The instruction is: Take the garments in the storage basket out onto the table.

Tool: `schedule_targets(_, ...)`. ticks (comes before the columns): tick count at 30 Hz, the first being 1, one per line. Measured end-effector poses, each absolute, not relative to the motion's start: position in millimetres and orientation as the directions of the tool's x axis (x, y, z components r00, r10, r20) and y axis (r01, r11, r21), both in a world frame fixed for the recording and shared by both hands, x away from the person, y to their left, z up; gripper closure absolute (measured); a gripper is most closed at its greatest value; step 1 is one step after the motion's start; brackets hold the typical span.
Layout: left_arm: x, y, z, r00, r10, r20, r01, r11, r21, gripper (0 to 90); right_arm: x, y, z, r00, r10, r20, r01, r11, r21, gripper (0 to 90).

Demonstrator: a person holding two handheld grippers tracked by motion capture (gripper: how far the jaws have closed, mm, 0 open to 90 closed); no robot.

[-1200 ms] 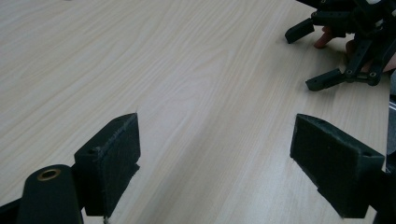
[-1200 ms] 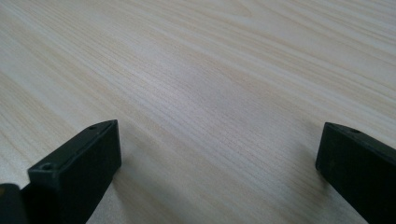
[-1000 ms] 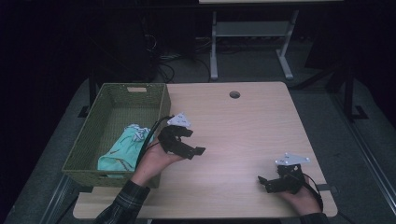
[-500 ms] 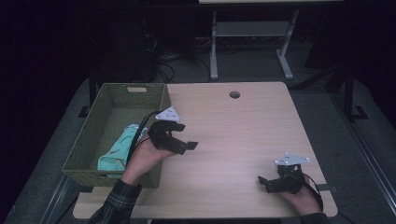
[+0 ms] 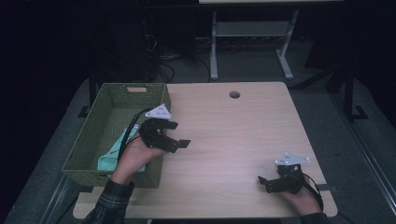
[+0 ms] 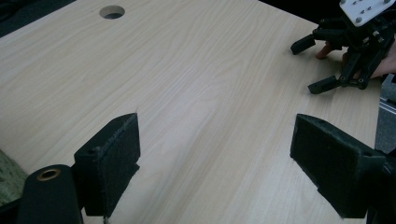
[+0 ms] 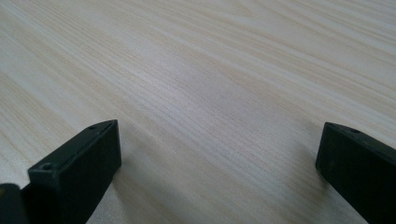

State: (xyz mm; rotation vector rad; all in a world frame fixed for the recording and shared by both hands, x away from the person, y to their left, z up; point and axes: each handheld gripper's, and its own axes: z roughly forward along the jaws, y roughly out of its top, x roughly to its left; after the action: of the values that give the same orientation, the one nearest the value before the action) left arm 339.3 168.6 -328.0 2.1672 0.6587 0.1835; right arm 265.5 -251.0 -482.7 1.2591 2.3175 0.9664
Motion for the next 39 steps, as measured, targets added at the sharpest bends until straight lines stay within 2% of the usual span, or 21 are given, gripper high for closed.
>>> schedule_targets(13,340,186,-322,0.843,0.530,-0.093,0.402,-0.505,0.764,15.4,265,-251,-483,-0.554,0.832,0.031,0.607,0.379,0.699,0.0)
schedule_targets(39,342,237,-312,0.772,0.630,-0.078,0.442,-0.446,0.778,15.7,265,-251,-483,-0.555,0.832,0.030,0.607,0.379,0.699,0.0)
